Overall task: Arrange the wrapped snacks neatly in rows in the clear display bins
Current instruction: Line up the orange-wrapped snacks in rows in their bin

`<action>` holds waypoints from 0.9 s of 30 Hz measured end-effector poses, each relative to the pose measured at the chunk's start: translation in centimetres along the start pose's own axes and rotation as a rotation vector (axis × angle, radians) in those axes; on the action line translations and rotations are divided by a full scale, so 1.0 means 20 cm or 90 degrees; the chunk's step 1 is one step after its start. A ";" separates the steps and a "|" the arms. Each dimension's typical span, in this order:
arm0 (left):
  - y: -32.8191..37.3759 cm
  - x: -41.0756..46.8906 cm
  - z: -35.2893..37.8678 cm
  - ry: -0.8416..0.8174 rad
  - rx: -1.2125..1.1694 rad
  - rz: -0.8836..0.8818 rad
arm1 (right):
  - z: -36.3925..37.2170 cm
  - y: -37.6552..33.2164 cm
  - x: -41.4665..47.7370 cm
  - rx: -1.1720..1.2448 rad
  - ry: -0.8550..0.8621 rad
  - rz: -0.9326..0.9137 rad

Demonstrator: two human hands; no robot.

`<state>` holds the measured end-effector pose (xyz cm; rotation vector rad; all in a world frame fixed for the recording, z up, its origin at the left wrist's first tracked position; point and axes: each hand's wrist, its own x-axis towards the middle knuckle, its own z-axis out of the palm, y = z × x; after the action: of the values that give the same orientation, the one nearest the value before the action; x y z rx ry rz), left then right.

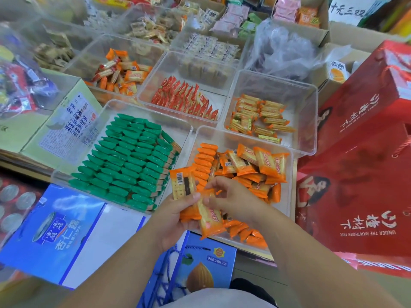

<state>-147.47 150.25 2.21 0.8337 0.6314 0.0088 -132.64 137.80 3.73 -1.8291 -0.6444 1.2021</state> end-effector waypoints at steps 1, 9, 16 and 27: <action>0.00 0.00 0.00 0.017 -0.009 0.016 | -0.01 -0.01 0.00 0.030 0.020 -0.007; -0.04 -0.04 -0.11 0.169 0.026 0.097 | -0.09 0.08 0.04 -0.218 0.297 -0.110; -0.05 -0.05 -0.13 0.122 0.072 0.105 | 0.07 0.24 0.09 -0.477 0.154 -0.104; -0.04 -0.03 -0.11 0.176 -0.069 0.074 | 0.06 0.27 0.19 -0.503 0.024 -0.003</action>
<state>-149.28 151.14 0.90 0.7682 0.8345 0.2657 -132.27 138.35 -3.01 -2.4719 -1.2208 0.9671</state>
